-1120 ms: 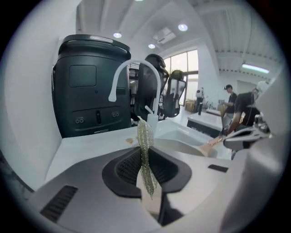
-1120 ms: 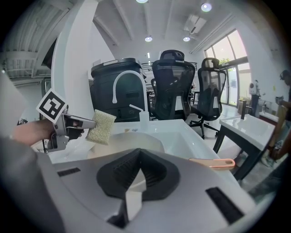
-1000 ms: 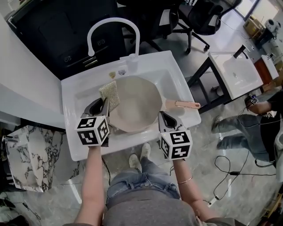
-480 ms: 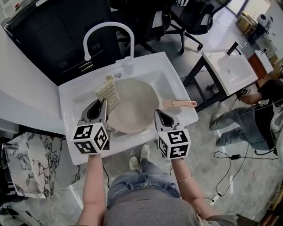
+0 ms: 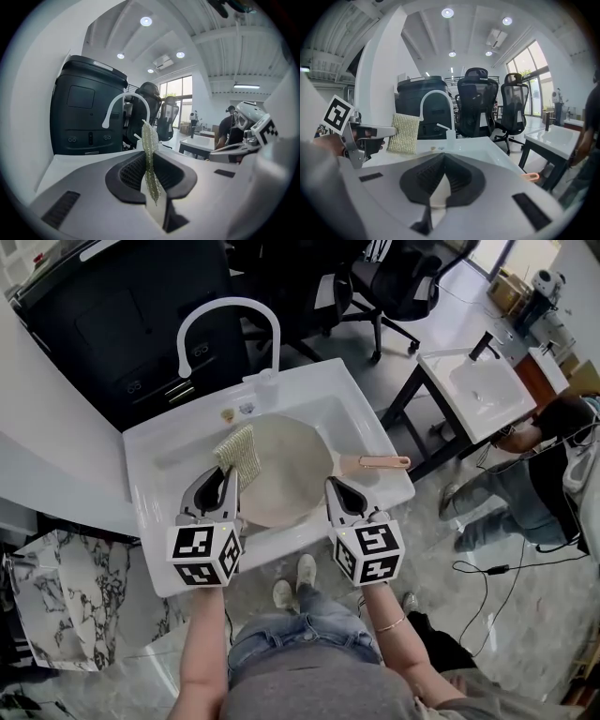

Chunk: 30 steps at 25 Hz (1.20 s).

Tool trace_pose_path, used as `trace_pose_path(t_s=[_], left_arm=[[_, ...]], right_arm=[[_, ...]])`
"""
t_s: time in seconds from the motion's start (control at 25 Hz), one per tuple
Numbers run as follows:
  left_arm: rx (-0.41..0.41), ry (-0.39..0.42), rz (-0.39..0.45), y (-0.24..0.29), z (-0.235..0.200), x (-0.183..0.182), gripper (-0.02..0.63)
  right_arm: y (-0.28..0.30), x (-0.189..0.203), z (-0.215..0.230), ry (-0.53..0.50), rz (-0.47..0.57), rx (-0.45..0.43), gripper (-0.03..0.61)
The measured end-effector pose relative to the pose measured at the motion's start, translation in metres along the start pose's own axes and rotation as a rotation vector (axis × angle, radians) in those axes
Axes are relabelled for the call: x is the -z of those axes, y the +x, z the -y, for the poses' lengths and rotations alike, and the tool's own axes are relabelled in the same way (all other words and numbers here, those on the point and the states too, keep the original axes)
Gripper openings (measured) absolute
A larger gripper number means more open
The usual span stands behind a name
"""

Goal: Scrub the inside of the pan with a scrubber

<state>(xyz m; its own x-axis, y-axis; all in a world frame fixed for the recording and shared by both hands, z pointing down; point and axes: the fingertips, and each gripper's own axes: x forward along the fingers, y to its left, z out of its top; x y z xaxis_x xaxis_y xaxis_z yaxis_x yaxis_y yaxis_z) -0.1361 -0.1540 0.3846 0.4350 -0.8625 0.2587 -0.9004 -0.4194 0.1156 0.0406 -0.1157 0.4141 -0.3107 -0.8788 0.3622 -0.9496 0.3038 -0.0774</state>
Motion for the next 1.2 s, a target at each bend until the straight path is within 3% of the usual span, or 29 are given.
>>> trace_pose_path(t_s=[0.48, 1.2], left_arm=[[0.003, 0.085, 0.011, -0.028, 0.010, 0.008, 0.060], [0.023, 0.089, 0.039, -0.057, 0.007, 0.010, 0.060]], right_arm=[[-0.023, -0.010, -0.019, -0.018, 0.082, 0.008, 0.009], [-0.048, -0.029, -0.046, -0.059, 0.187, 0.011, 0.008]])
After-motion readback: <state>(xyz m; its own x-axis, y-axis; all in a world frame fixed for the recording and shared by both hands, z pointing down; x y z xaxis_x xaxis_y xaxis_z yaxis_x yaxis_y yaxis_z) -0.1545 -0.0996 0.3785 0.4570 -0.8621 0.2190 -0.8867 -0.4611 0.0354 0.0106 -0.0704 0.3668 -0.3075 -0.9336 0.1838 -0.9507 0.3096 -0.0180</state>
